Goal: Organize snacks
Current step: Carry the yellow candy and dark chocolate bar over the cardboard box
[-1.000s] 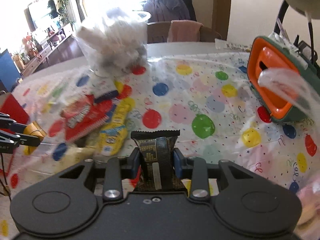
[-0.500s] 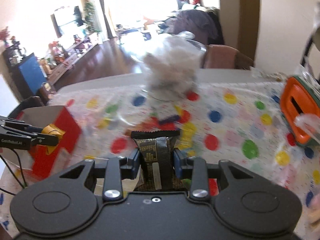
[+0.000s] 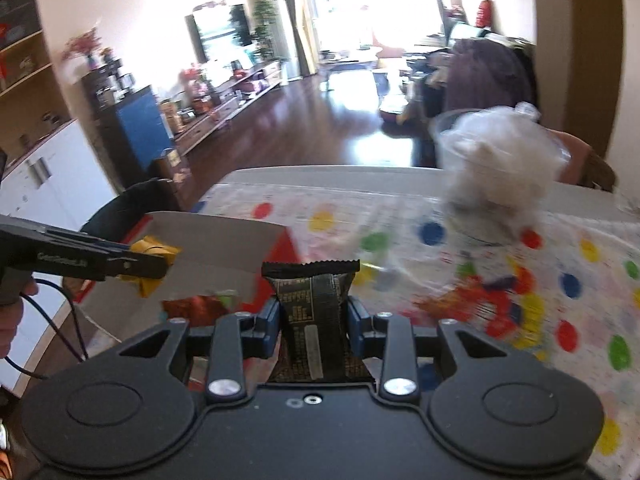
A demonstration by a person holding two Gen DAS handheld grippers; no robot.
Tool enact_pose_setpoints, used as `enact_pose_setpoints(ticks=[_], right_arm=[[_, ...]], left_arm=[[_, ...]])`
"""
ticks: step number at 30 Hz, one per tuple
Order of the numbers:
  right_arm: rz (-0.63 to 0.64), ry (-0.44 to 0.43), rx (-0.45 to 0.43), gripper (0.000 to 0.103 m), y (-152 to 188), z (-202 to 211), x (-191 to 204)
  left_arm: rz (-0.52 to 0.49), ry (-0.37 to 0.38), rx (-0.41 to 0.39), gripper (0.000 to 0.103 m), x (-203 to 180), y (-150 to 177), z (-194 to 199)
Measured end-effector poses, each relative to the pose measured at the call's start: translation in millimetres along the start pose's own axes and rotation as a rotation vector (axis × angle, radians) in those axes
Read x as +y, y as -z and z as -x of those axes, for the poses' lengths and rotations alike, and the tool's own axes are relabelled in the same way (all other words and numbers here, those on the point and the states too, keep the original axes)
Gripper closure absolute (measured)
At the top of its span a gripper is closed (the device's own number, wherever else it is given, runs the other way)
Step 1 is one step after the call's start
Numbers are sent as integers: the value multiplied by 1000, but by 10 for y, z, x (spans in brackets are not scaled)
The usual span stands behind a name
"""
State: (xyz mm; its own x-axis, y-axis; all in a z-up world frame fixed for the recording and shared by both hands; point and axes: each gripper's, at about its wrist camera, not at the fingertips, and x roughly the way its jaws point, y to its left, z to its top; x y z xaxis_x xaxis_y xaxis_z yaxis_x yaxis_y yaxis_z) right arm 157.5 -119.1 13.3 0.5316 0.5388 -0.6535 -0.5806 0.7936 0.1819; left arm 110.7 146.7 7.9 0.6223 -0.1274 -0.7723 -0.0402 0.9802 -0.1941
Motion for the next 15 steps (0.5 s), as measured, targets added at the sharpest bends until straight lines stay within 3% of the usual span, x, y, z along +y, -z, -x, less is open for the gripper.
enact_pose_setpoints(ticks=[10, 15], right_arm=[[66, -59, 55, 69, -194, -591, 701], [91, -48, 105, 70, -242, -981, 939]], left_arm=[[62, -115, 23, 65, 693, 39, 2], [80, -178, 63, 65, 994, 76, -117]])
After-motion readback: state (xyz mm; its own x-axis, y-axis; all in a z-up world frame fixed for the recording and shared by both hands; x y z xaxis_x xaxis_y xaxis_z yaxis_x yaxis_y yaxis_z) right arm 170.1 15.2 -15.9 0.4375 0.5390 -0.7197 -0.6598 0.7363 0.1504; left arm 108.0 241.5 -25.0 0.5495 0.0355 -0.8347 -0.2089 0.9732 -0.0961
